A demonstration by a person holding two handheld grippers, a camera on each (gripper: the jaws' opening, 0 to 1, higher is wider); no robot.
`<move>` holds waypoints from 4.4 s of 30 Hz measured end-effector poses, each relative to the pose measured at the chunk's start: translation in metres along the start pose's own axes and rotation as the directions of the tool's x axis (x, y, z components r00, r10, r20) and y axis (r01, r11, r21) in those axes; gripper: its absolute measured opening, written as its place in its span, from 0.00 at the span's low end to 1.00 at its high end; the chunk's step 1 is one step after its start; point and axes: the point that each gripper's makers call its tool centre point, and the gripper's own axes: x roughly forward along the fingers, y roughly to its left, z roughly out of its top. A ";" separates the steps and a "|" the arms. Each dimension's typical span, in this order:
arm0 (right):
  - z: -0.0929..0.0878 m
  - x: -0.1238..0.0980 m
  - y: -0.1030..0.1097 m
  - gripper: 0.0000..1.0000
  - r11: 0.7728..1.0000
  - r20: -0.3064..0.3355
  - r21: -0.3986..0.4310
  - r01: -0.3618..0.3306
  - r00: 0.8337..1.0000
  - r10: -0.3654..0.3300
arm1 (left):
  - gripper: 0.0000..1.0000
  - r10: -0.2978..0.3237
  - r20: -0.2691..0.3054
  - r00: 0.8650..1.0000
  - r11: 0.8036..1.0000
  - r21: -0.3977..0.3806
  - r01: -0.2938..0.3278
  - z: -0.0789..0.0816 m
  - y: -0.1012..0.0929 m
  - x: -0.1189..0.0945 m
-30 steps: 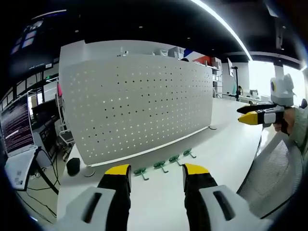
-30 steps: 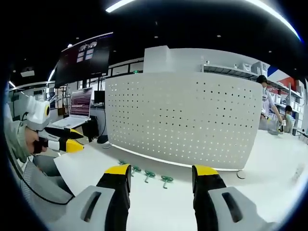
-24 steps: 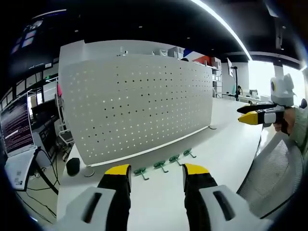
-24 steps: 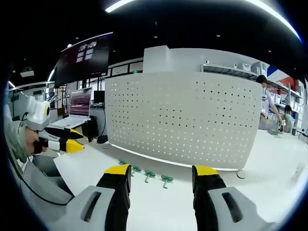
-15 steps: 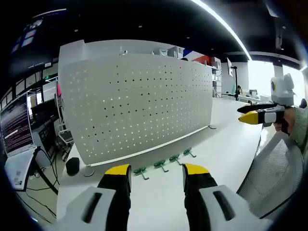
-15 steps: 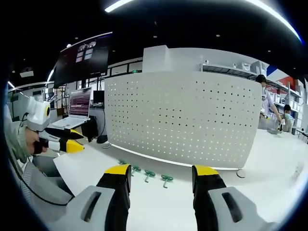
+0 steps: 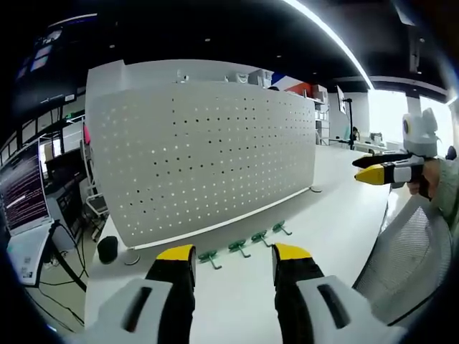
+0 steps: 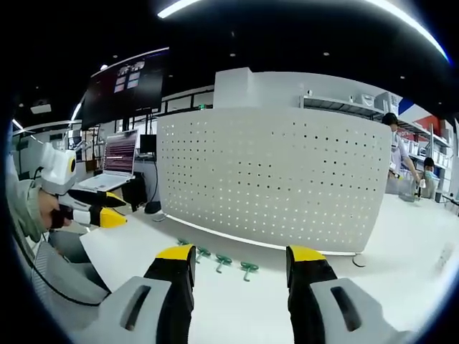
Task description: Insert the hook assembly into the mounting plate slot until the hook locks in place.
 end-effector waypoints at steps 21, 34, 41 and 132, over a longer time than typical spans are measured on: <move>-0.014 0.005 0.009 0.49 1.000 -0.031 0.019 -0.023 0.999 0.024 | 0.43 0.003 -0.036 0.999 1.000 0.009 -0.003 -0.014 0.011 0.007; -0.025 0.013 0.024 0.48 0.997 -0.054 0.037 -0.061 0.997 0.063 | 0.27 -0.062 -0.037 0.997 0.987 0.146 0.066 -0.012 0.037 0.033; -0.027 0.014 0.024 0.48 0.997 -0.058 0.042 -0.063 0.996 0.066 | 0.30 -0.125 -0.121 0.985 0.935 0.318 0.158 -0.022 0.045 0.054; -0.031 0.012 0.019 0.48 0.994 -0.086 0.104 -0.027 0.996 0.036 | 0.03 -0.247 -0.416 0.875 0.818 0.395 0.418 -0.093 0.061 0.175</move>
